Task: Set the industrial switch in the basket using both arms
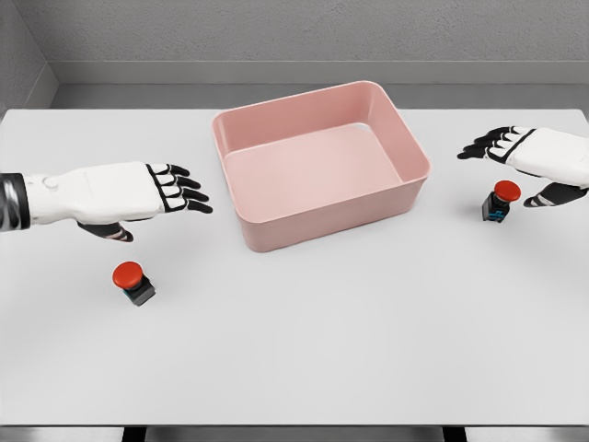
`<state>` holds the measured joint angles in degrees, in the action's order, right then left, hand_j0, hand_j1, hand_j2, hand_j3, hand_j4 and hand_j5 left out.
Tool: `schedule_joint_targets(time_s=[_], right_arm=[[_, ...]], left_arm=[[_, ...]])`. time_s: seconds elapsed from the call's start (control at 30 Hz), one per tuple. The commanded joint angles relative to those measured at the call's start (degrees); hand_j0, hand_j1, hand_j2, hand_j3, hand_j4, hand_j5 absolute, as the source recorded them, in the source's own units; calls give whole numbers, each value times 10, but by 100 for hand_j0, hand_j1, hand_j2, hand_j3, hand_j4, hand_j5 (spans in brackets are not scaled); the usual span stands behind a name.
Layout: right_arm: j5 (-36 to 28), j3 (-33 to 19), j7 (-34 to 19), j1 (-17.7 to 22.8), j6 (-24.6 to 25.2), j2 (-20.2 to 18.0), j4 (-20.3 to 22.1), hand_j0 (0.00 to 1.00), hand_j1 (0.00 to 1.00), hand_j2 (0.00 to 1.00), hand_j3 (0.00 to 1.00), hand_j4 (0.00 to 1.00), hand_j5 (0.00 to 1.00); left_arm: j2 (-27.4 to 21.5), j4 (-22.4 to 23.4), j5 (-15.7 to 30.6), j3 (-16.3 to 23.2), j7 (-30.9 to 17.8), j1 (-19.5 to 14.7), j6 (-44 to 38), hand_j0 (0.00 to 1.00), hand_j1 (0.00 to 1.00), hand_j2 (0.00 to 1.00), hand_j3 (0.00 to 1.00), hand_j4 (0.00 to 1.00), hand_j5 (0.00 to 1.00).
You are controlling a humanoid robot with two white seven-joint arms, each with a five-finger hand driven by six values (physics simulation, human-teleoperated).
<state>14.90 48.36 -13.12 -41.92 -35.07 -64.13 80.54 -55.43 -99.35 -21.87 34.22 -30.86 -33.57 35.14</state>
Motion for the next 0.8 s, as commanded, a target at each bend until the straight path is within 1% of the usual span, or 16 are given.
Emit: schedule_joint_targets(time_s=[0.0, 0.03, 0.1, 0.13, 0.2, 0.23, 0.27, 0.33, 0.4, 0.43, 0.47, 0.5, 0.53, 0.57, 0.63, 0.77], right_arm=[[-3, -1, 0, 0, 1, -1, 0, 100, 100, 100, 100, 100, 100], [-3, 0, 0, 0, 1, -1, -1, 100, 100, 100, 100, 100, 100], [1, -4, 0, 0, 1, 0, -28, 100, 100, 100, 100, 100, 100], [22, -5, 2, 0, 1, 1, -31, 100, 100, 100, 100, 100, 100], [27, -4, 1, 0, 1, 3, -55, 100, 100, 100, 100, 100, 100], [29, -4, 1, 0, 1, 7, -76, 100, 100, 100, 100, 100, 100], [39, 1, 0, 0, 1, 8, -80, 100, 100, 100, 100, 100, 100], [47, 1, 0, 0, 1, 24, -81, 100, 100, 100, 100, 100, 100], [47, 1, 0, 0, 1, 37, -84, 100, 100, 100, 100, 100, 100], [55, 2, 0, -1, 1, 46, -88, 100, 100, 100, 100, 100, 100], [58, 8, 0, -1, 1, 59, -89, 100, 100, 100, 100, 100, 100], [58, 16, 0, -1, 1, 67, -89, 100, 100, 100, 100, 100, 100], [58, 16, 0, -1, 1, 67, -89, 100, 100, 100, 100, 100, 100], [59, 17, 0, -1, 1, 68, -89, 100, 100, 100, 100, 100, 100], [75, 17, 0, -1, 1, 70, -90, 100, 100, 100, 100, 100, 100], [76, 14, 0, -1, 1, 71, -125, 100, 100, 100, 100, 100, 100]], left_arm=[[0, 0, 3, 0, 0, 0, -1, 100, 100, 100, 100, 100, 100], [-1, 0, 3, 0, 0, 0, -1, 100, 100, 100, 100, 100, 100], [-8, 0, 3, 0, 0, -1, -1, 100, 100, 100, 100, 100, 100], [-20, 0, 2, 0, 0, -1, -1, 100, 100, 100, 100, 100, 100], [-56, 0, 1, 1, -1, -1, -1, 100, 100, 100, 100, 100, 100], [-76, 0, -1, 4, -1, -1, -1, 100, 100, 100, 100, 100, 100], [-96, 0, -1, 7, -1, -1, -1, 100, 100, 100, 100, 100, 100], [-116, 0, -3, 10, -2, 2, -1, 100, 100, 100, 100, 100, 100], [-121, 4, -5, 36, -2, 2, -1, 100, 100, 100, 100, 100, 100], [-120, 4, -19, 52, -1, 2, -1, 100, 100, 100, 100, 100, 100], [-117, 4, -22, 73, -1, 2, -1, 100, 100, 100, 100, 100, 100], [-115, 4, -22, 81, -1, 1, -1, 100, 100, 100, 100, 100, 100], [-115, 4, -22, 85, -1, 1, -1, 100, 100, 100, 100, 100, 100], [-115, 4, -22, 101, -1, 1, -1, 100, 100, 100, 100, 100, 100], [-112, 3, -22, 110, -1, 1, -1, 100, 100, 100, 100, 100, 100], [-110, 3, -22, 118, -1, 0, -1, 100, 100, 100, 100, 100, 100]])
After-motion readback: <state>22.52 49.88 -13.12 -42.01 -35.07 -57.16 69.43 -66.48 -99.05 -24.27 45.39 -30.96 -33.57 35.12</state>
